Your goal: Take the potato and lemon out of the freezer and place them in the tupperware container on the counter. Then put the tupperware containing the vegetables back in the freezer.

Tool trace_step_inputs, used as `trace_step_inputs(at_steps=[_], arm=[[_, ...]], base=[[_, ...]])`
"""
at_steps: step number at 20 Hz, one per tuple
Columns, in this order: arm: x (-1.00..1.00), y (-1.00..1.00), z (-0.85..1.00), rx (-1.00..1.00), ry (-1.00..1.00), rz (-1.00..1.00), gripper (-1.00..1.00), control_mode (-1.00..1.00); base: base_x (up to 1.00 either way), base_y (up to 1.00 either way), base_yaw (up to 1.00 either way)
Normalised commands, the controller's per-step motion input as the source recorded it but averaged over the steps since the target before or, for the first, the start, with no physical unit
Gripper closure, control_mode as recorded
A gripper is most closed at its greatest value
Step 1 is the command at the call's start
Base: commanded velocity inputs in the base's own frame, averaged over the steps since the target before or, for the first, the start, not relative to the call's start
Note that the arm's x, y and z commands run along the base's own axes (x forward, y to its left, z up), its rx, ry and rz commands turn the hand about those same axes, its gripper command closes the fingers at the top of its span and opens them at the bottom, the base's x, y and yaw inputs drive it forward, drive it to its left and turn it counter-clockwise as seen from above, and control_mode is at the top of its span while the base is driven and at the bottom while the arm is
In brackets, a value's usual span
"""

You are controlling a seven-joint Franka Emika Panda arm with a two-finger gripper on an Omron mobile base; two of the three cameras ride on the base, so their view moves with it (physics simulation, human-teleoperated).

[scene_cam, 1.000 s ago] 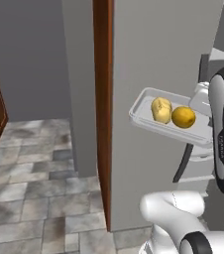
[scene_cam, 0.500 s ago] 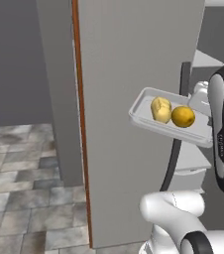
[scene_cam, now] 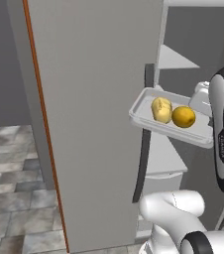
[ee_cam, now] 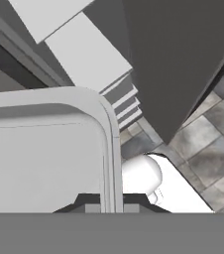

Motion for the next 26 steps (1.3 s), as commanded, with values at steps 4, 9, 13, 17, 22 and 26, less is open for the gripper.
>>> trace_step_inputs(at_steps=[4,9,13,17,22,26], arm=[[0.0,0.0,0.0,0.0,0.0,0.0,1.0,1.0],[0.0,0.0,0.0,0.0,0.0,0.0,1.0,1.0],[0.0,-0.05,0.17,0.0,-0.23,-0.07,1.0,-1.0],[-0.04,-0.18,0.28,0.0,-0.26,-0.32,1.0,-1.0],[0.02,-0.12,0.04,0.0,-0.13,-0.39,1.0,-1.0],[0.28,-0.21,0.0,0.07,-0.03,-0.3,1.0,-1.0]], base=[[0.18,-0.51,0.0],[0.1,-0.21,0.0],[0.0,0.0,0.0],[0.0,0.0,0.0],[0.0,0.0,0.0],[0.0,0.0,0.0]])
